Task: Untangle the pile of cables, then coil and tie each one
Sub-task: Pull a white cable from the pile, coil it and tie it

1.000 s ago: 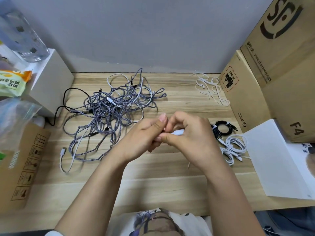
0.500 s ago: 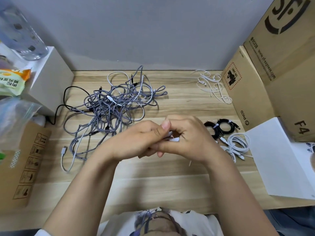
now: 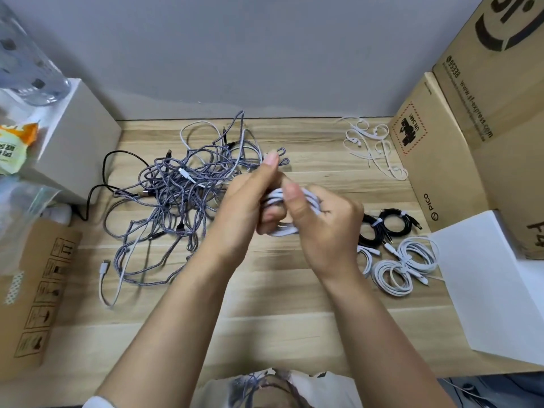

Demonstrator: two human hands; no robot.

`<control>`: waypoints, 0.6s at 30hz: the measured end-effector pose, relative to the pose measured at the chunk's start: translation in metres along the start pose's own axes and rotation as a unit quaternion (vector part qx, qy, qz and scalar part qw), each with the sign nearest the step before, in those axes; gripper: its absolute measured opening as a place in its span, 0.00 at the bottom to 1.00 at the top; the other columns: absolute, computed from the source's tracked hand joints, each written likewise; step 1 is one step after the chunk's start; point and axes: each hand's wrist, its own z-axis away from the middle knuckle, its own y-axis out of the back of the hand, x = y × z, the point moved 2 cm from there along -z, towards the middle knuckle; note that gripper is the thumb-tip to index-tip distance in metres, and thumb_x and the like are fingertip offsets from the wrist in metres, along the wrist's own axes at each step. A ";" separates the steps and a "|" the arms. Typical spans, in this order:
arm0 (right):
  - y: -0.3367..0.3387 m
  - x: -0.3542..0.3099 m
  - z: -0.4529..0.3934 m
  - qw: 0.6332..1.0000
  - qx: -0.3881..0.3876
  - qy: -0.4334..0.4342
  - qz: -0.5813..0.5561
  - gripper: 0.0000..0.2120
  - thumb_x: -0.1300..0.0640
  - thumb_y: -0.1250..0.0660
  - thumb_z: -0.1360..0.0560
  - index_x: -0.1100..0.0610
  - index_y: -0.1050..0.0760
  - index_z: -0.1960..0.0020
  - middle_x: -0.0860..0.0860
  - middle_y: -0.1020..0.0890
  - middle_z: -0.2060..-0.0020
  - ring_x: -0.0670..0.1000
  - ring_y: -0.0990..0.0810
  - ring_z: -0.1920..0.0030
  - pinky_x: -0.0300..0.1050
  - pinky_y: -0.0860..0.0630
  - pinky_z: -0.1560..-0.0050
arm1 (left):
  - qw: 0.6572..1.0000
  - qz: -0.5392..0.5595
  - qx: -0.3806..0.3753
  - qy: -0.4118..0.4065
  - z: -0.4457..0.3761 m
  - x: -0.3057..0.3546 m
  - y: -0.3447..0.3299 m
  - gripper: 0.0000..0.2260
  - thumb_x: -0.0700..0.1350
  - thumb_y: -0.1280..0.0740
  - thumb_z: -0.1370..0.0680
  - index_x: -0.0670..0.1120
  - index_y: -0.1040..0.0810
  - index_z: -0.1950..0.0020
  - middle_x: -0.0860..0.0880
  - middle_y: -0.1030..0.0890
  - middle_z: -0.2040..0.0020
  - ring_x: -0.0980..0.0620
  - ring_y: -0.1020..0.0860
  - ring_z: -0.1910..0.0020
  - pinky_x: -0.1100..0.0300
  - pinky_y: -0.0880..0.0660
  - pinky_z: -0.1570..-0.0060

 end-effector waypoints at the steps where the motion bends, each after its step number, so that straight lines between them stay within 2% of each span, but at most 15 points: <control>1: 0.001 0.004 -0.005 0.998 -0.014 -0.037 -0.041 0.25 0.33 0.41 0.29 0.49 0.35 0.76 0.46 0.32 0.81 0.52 0.32 0.76 0.49 0.31 0.71 | 0.999 0.023 -0.039 0.012 -0.001 -0.001 0.001 0.23 0.55 0.45 0.21 0.48 0.25 0.73 0.52 0.35 0.79 0.55 0.37 0.79 0.66 0.37 0.76; 2: 0.003 0.010 -0.011 0.994 -0.033 -0.064 -0.076 0.24 0.33 0.41 0.29 0.49 0.31 0.76 0.47 0.27 0.80 0.53 0.26 0.75 0.53 0.28 0.69 | 0.996 0.038 -0.075 0.019 -0.004 -0.003 0.001 0.22 0.55 0.45 0.22 0.49 0.23 0.71 0.52 0.34 0.79 0.54 0.35 0.79 0.65 0.34 0.74; 4: 0.003 0.018 -0.022 0.989 -0.084 -0.080 -0.093 0.22 0.36 0.41 0.29 0.46 0.28 0.76 0.50 0.22 0.79 0.57 0.21 0.74 0.57 0.25 0.66 | 0.990 0.044 -0.129 0.022 -0.007 -0.006 0.002 0.18 0.55 0.41 0.22 0.49 0.21 0.67 0.52 0.32 0.79 0.53 0.31 0.77 0.65 0.31 0.70; 8: 0.001 0.032 -0.049 0.973 -0.191 -0.081 -0.100 0.21 0.37 0.40 0.30 0.47 0.25 0.75 0.58 0.22 0.77 0.60 0.22 0.73 0.57 0.26 0.67 | 0.977 0.091 -0.184 0.050 -0.019 -0.010 0.000 0.13 0.54 0.41 0.25 0.50 0.24 0.65 0.54 0.34 0.77 0.53 0.33 0.73 0.62 0.27 0.63; 10: 0.000 0.040 -0.063 0.965 -0.239 -0.056 -0.096 0.21 0.35 0.39 0.30 0.46 0.23 0.74 0.59 0.21 0.75 0.57 0.24 0.73 0.50 0.27 0.68 | 0.972 0.136 -0.165 0.095 -0.026 -0.014 0.000 0.14 0.49 0.40 0.22 0.49 0.26 0.67 0.55 0.37 0.76 0.54 0.35 0.74 0.60 0.25 0.65; 13: -0.009 0.053 -0.087 0.938 -0.322 -0.051 -0.122 0.35 0.25 0.46 0.32 0.56 0.23 0.68 0.60 0.23 0.73 0.53 0.29 0.72 0.43 0.33 0.68 | 0.971 0.178 -0.095 0.125 -0.040 -0.023 0.003 0.14 0.49 0.42 0.24 0.48 0.29 0.69 0.55 0.40 0.77 0.55 0.38 0.77 0.65 0.33 0.76; 14: -0.013 0.061 -0.098 0.937 -0.320 -0.066 -0.127 0.37 0.24 0.48 0.33 0.58 0.23 0.66 0.58 0.24 0.72 0.50 0.30 0.71 0.40 0.34 0.68 | 0.972 0.183 -0.075 0.126 -0.043 -0.025 0.004 0.14 0.50 0.42 0.25 0.48 0.30 0.69 0.55 0.40 0.77 0.55 0.39 0.77 0.66 0.35 0.77; 15: -0.018 0.075 -0.111 0.941 -0.300 -0.089 -0.130 0.35 0.25 0.47 0.32 0.57 0.23 0.64 0.54 0.24 0.71 0.47 0.29 0.70 0.37 0.34 0.67 | 0.973 0.186 -0.057 0.127 -0.048 -0.029 0.005 0.13 0.50 0.42 0.25 0.47 0.31 0.69 0.55 0.41 0.77 0.56 0.40 0.78 0.67 0.37 0.78; 17: -0.029 0.114 -0.141 0.959 -0.229 -0.139 -0.094 0.25 0.32 0.40 0.29 0.53 0.22 0.62 0.49 0.21 0.66 0.43 0.26 0.66 0.36 0.31 0.62 | 0.974 0.185 -0.035 0.130 -0.057 -0.036 0.007 0.13 0.50 0.41 0.25 0.47 0.32 0.68 0.55 0.41 0.77 0.56 0.40 0.78 0.68 0.38 0.79; 18: -0.035 0.138 -0.156 0.969 -0.193 -0.151 -0.040 0.20 0.37 0.38 0.29 0.53 0.22 0.60 0.51 0.19 0.61 0.44 0.24 0.61 0.39 0.30 0.58 | 0.974 0.183 -0.029 0.133 -0.063 -0.039 0.008 0.13 0.50 0.41 0.25 0.46 0.33 0.68 0.55 0.41 0.77 0.56 0.40 0.78 0.68 0.38 0.78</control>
